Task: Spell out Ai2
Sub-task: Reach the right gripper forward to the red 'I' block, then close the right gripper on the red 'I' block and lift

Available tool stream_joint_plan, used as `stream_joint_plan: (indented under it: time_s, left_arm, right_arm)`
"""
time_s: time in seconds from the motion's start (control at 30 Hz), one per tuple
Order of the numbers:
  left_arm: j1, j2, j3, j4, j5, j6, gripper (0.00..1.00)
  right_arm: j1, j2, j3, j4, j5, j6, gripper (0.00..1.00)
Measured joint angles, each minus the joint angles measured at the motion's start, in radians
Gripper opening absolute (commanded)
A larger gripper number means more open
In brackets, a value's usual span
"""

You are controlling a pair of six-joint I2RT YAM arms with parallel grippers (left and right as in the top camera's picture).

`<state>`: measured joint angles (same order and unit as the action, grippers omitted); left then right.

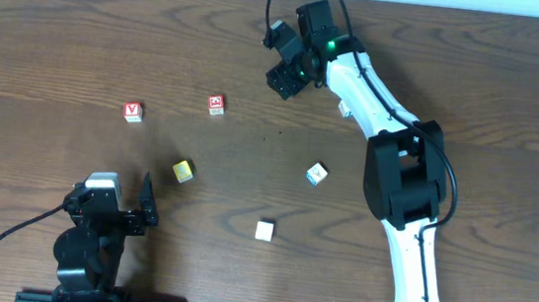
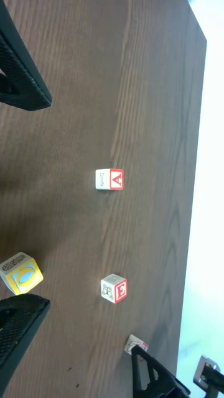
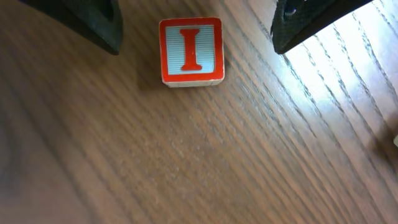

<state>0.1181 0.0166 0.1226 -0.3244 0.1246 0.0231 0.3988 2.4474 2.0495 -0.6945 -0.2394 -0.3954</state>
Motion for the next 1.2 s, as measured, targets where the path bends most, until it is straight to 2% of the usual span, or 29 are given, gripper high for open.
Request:
stream_joint_plan:
  time_s: [0.53, 1.03, 1.2]
  left_arm:
    - [0.000, 0.000, 0.000, 0.000, 0.000, 0.000, 0.95]
    - [0.000, 0.000, 0.000, 0.000, 0.000, 0.000, 0.95]
    - [0.000, 0.000, 0.000, 0.000, 0.000, 0.000, 0.95]
  right_arm:
    - [0.000, 0.017, 0.000, 0.001, 0.000, -0.010, 0.53]
    - [0.000, 0.017, 0.000, 0.011, 0.000, -0.049, 0.49]
    - [0.000, 0.017, 0.000, 0.011, 0.000, -0.061, 0.42]
